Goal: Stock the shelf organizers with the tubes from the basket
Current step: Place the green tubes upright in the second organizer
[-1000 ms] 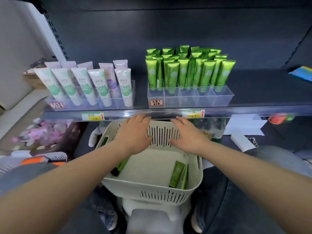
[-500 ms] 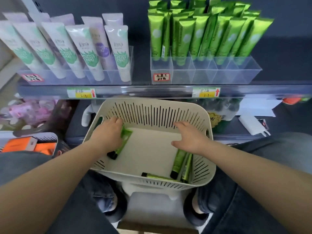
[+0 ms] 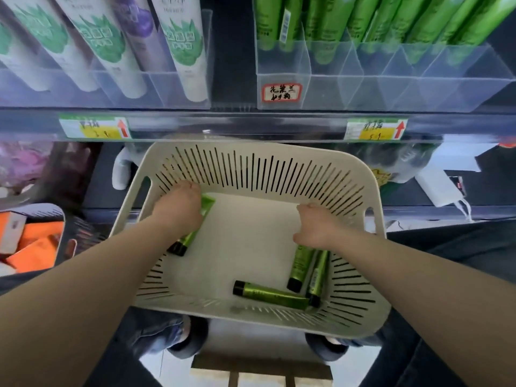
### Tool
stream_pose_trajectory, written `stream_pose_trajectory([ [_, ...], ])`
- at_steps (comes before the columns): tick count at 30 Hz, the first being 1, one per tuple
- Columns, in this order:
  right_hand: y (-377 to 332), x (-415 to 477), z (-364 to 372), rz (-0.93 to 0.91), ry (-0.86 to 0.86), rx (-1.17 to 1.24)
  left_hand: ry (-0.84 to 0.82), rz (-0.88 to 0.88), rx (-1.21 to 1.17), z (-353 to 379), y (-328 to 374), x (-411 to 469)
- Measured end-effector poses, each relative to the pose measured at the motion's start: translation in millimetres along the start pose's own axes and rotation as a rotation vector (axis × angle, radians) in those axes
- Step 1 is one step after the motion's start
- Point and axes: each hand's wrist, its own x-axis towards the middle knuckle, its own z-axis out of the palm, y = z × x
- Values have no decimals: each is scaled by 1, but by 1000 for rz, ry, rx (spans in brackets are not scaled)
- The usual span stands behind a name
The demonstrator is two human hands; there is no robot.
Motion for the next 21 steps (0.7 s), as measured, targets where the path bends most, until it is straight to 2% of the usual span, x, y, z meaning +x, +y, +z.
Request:
stream_pose_trajectory([
  [7,6,25,16,97,-150,-146,-24,175,159,34,1,35],
  [16,11,45,28,138,-245,-185,-71,196,232,57,1,64],
  [21,11,50,36,154,-222,-211,-112,221,326,54,2,72],
])
